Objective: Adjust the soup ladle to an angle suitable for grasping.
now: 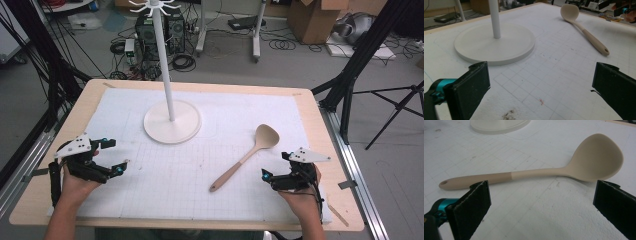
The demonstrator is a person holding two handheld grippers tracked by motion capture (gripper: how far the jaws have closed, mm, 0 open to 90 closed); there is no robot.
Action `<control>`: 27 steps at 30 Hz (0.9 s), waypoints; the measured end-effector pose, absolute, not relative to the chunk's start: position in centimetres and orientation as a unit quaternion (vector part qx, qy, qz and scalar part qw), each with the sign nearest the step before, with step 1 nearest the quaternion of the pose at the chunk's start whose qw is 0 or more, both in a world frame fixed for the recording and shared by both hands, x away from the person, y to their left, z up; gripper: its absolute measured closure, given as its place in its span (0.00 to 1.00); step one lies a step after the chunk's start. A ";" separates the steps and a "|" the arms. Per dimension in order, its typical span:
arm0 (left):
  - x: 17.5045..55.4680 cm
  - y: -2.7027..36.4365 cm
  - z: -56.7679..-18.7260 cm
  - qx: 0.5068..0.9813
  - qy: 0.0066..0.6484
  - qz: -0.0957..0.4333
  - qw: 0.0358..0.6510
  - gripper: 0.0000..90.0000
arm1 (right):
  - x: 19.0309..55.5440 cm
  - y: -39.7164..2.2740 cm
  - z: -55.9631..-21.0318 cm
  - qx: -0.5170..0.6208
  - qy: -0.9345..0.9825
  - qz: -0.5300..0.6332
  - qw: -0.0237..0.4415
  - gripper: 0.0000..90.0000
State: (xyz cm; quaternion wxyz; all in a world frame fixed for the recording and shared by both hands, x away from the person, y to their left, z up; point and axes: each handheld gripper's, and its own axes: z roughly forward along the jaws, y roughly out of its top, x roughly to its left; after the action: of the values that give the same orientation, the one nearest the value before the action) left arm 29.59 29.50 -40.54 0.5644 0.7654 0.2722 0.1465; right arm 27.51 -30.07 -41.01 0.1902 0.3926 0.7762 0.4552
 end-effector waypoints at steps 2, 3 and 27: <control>29.6 29.5 -40.5 0.765 0.272 0.147 0.565 0.02 | 27.4 -30.1 -41.0 0.395 0.775 0.456 0.189 0.00; 29.6 29.5 -40.6 0.765 0.272 0.146 0.565 0.02 | 27.4 -30.1 -41.0 0.395 0.774 0.457 0.189 0.00; 29.5 29.4 -40.4 0.767 0.269 0.147 0.563 0.02 | 27.2 -30.1 -41.0 0.392 0.779 0.451 0.188 0.00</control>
State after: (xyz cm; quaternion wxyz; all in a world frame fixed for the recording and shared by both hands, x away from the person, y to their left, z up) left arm 29.52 29.39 -40.39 0.5634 0.7670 0.2693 0.1475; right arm 27.21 -30.13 -41.02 0.1877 0.3925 0.7794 0.4509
